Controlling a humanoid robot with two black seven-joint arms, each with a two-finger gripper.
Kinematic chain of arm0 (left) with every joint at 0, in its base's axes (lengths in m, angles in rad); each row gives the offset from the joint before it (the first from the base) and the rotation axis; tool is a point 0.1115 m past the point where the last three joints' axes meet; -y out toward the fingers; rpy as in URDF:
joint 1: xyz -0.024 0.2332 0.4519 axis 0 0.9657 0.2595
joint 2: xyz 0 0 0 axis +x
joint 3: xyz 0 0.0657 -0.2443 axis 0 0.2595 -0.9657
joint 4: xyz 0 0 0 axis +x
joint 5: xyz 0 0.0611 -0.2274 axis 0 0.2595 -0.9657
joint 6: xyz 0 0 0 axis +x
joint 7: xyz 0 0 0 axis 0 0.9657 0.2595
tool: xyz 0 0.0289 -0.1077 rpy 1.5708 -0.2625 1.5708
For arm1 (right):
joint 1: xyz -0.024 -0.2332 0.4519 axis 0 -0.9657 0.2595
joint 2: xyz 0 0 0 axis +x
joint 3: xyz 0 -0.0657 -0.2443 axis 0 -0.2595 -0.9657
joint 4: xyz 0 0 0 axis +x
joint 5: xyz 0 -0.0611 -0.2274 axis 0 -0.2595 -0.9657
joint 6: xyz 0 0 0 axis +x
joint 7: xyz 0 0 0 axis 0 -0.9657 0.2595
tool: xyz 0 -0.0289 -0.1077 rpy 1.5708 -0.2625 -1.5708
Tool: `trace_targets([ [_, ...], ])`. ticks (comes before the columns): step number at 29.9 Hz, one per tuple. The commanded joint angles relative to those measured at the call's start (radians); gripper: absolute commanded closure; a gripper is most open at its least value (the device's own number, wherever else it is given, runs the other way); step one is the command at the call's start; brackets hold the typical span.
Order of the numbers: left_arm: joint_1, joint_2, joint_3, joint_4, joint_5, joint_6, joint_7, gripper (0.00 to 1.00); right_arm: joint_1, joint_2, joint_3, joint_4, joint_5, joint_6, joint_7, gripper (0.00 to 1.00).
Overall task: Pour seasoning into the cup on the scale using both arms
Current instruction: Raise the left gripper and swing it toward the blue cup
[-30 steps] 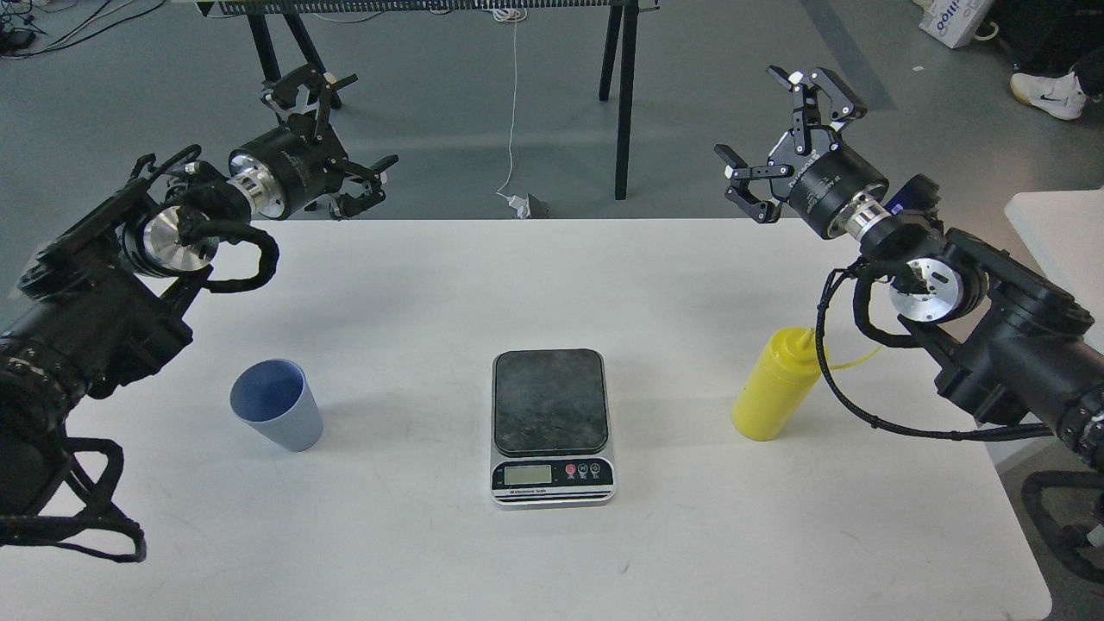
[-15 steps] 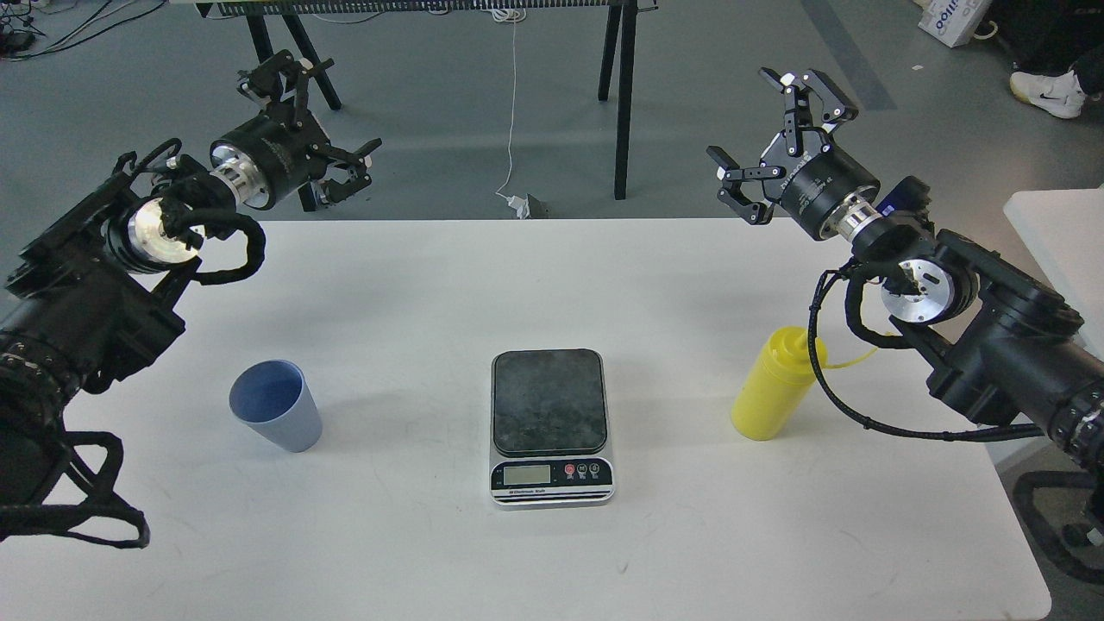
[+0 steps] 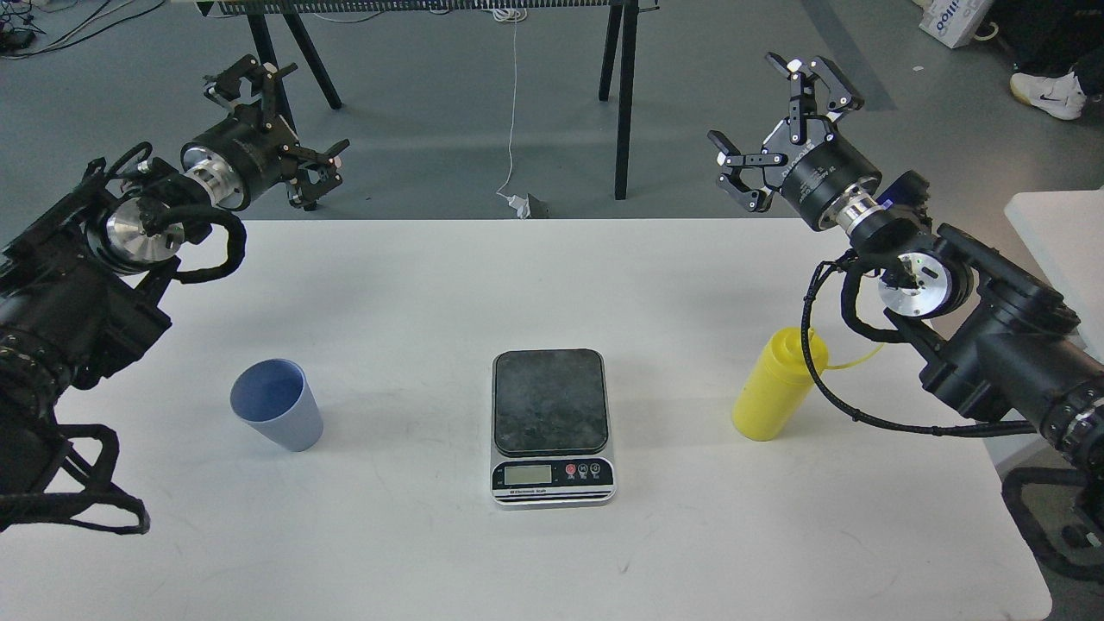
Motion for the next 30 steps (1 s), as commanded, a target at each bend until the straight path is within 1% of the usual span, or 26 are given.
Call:
trace_targets([
  [1, -0.038, 0.016, 0.053, 0.0, 0.131, 0.0, 0.0, 0.01, -0.004, 0.0, 0.076, -0.002, 0.0, 0.0, -0.004, 0.0],
  [5, -0.075, 0.103, 0.11, -0.015, 0.419, 0.0, 0.0, 0.02, -0.001, -0.002, 0.101, -0.005, 0.0, 0.0, -0.009, 0.0],
  [7, -0.098, 0.146, 0.113, -0.03, 0.531, 0.0, 0.0, 0.03, 0.001, -0.002, 0.103, -0.005, 0.002, 0.0, -0.012, 0.0],
  [12, -0.105, 0.243, 0.16, -0.127, 0.783, 0.0, 0.002, 0.04, -0.001, -0.002, 0.106, -0.005, 0.003, 0.0, -0.01, 0.0],
  [16, -0.092, 0.352, 0.209, -0.309, 0.926, 0.0, 0.003, 0.05, -0.007, -0.002, 0.097, -0.006, 0.002, 0.0, -0.009, 0.0],
  [18, -0.09, 0.412, 0.245, -0.432, 0.98, 0.0, 0.003, 0.05, -0.01, -0.002, 0.093, -0.006, 0.002, 0.0, -0.009, 0.0],
  [20, -0.089, 0.473, 0.281, -0.58, 1.023, 0.0, 0.003, 0.05, -0.019, 0.0, 0.093, -0.006, 0.002, 0.0, -0.009, 0.0],
  [23, -0.086, 0.533, 0.329, -0.777, 1.11, 0.0, 0.009, 0.05, -0.021, 0.008, 0.092, -0.006, 0.002, 0.0, -0.007, 0.0],
  [24, -0.082, 0.545, 0.349, -0.823, 1.151, 0.0, 0.008, 0.05, -0.022, 0.008, 0.092, -0.006, 0.002, 0.0, -0.007, 0.0],
  [27, -0.07, 0.57, 0.41, -0.928, 1.309, 0.0, 0.009, 0.05, -0.022, 0.008, 0.092, -0.006, 0.002, 0.0, -0.007, 0.0],
  [30, -0.047, 0.568, 0.438, -0.957, 1.403, 0.0, 0.009, 0.05, -0.027, 0.008, 0.092, -0.006, 0.002, 0.0, -0.007, 0.0],
])
